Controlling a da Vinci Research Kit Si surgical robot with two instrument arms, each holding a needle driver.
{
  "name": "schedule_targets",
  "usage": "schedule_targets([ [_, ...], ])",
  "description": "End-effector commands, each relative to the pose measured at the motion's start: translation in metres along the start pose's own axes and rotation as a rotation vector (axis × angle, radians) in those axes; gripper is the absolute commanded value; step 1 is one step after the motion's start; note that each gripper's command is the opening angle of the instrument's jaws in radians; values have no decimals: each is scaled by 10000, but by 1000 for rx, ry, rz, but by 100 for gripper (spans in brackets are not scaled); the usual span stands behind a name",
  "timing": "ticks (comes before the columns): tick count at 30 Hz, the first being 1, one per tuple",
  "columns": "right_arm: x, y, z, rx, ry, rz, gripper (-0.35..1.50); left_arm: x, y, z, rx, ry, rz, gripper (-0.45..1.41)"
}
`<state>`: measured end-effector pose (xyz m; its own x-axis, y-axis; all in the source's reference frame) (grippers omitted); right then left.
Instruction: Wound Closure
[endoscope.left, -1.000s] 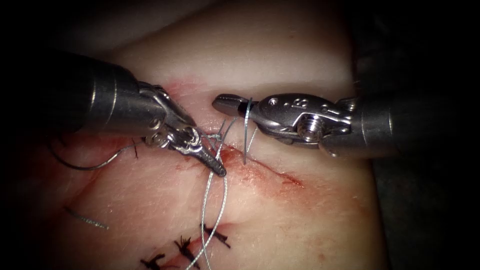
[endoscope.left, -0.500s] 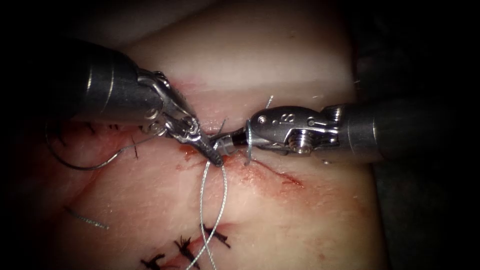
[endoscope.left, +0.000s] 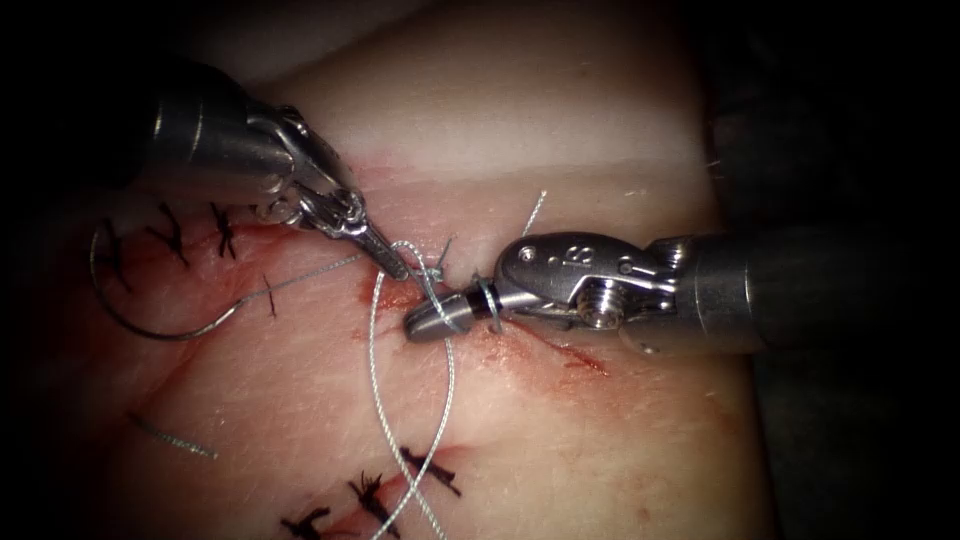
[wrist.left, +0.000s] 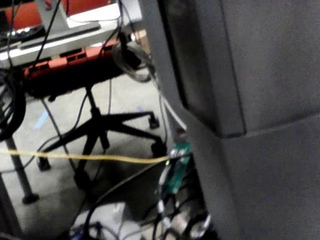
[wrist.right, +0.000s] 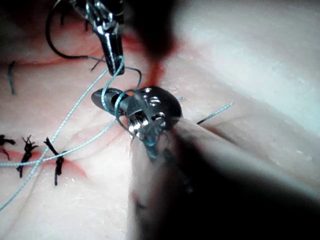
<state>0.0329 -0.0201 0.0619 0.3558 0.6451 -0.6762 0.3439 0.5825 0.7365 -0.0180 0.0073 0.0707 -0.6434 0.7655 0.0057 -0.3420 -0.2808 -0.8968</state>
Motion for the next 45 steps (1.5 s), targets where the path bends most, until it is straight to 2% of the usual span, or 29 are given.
schedule_targets([
  [1,-7,3,9,32,19,26,-35,1,-8,13,9,2,3,-45],
  [6,-14,4,8,76,64,79,-35,0,-14,21,12,14,13,-45],
  [13,-14,4,3,56,163,176,-35,-6,-17,30,-25,17,-13,-45],
  [16,-14,6,0,68,285,267,-35,-10,-18,36,-39,10,-20,-45],
  [20,-15,8,-1,65,316,313,-35,-11,-18,39,-49,13,-24,-45],
  [21,-18,10,-3,58,351,353,-35,-12,-18,40,-54,15,-30,-45],
  [29,-27,14,1,71,463,457,-35,-12,-19,45,-86,32,-39,-45],
  [31,-31,14,3,36,511,517,-35,-13,-19,47,-99,38,-44,-45],
  [32,-37,11,6,-31,604,602,-35,-13,-19,50,-112,46,-48,-45],
  [33,-40,9,9,-56,642,628,-35,-13,-20,52,-130,54,-58,-45],
  [34,-40,9,9,-56,642,628,-35,-13,-20,52,-130,54,-58,-45],
  [35,-45,7,15,-78,692,662,-35,-14,-22,57,-180,72,-83,-45],
  [37,-47,6,18,-82,718,682,-35,-15,-22,59,-196,78,-93,-45],
  [38,-48,5,23,-93,785,712,-35,-16,-22,64,-213,85,-108,-45],
  [39,-48,5,23,-93,785,712,-35,-16,-22,64,-213,85,-108,-45],
  [43,-47,6,26,-142,881,737,-35,-17,-16,67,-213,86,-116,-45],
  [44,-46,5,26,-186,913,735,-35,-16,-13,67,-214,87,-118,-45],
  [45,-46,5,26,-186,913,735,-35,-16,-13,67,-214,87,-118,-45],
])
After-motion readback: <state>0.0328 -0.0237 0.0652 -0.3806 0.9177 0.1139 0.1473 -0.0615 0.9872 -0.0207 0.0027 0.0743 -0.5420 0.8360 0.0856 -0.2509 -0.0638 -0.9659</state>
